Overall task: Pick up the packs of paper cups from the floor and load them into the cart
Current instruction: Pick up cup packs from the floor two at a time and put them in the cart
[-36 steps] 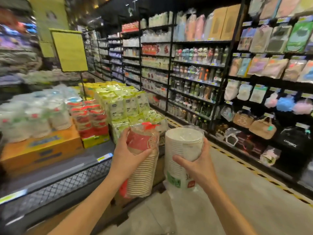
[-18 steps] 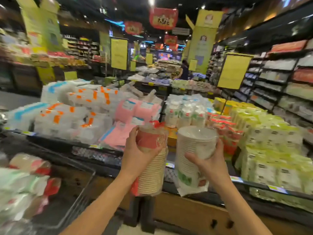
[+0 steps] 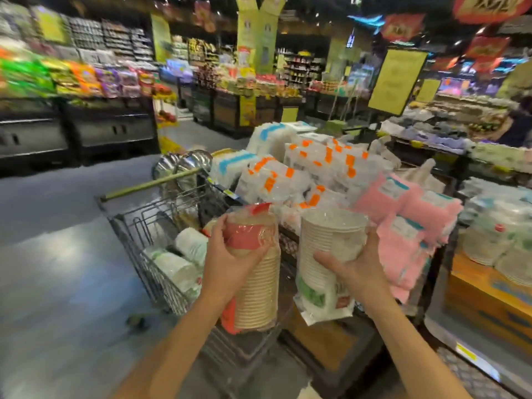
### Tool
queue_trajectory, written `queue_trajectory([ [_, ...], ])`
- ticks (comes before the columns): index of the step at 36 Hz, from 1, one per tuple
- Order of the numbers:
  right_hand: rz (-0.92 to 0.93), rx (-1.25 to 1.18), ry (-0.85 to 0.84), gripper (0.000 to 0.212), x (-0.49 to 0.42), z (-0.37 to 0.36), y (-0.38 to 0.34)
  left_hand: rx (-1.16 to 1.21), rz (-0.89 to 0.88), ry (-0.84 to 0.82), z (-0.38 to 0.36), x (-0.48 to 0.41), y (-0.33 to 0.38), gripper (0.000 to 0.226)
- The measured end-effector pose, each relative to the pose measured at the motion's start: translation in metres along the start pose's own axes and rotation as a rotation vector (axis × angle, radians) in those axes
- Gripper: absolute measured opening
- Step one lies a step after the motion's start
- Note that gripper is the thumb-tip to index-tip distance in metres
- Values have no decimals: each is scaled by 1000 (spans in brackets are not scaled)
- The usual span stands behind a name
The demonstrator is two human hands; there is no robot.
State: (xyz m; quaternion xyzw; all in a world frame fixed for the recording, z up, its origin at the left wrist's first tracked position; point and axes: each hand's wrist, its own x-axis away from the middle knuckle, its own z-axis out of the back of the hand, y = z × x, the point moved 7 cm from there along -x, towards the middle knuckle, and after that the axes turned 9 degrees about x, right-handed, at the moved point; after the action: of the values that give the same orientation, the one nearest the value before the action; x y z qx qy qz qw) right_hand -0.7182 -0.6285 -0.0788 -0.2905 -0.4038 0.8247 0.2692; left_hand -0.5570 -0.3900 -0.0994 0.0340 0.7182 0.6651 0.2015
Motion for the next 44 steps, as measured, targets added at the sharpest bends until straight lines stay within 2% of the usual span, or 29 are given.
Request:
queue_trajectory([
  [10, 50, 1, -245, 131, -96, -125, -2, -82, 92, 229, 63, -68, -49, 104],
  [12, 74, -35, -276, 125, -121, -143, -7, -95, 118, 276, 69, -84, -54, 111],
  [15, 103, -66, -338, 117, -155, -168, -14, -115, 121, 356, 80, -107, -57, 103],
  [20, 131, -59, -452, 133, -200, -214, -18, -140, 167, 481, 99, -136, -73, 130],
  [23, 150, -30, -487, 126, -216, -240, -16, -124, 186, 522, 112, -147, -86, 126],
  [27, 164, -13, -542, 131, -239, -276, -8, -88, 249, 566, 125, -168, -111, 117],
  [31, 157, -3, -554, 125, -261, -308, 5, -66, 337, 564, 131, -193, -144, 112],
  [37, -28, 132, -662, 128, -265, -360, 67, 66, 546, 540, 110, -201, -238, 104],
  [44, -286, 419, -789, 135, -230, -394, 177, 173, 917, 576, 49, -152, -354, 115],
])
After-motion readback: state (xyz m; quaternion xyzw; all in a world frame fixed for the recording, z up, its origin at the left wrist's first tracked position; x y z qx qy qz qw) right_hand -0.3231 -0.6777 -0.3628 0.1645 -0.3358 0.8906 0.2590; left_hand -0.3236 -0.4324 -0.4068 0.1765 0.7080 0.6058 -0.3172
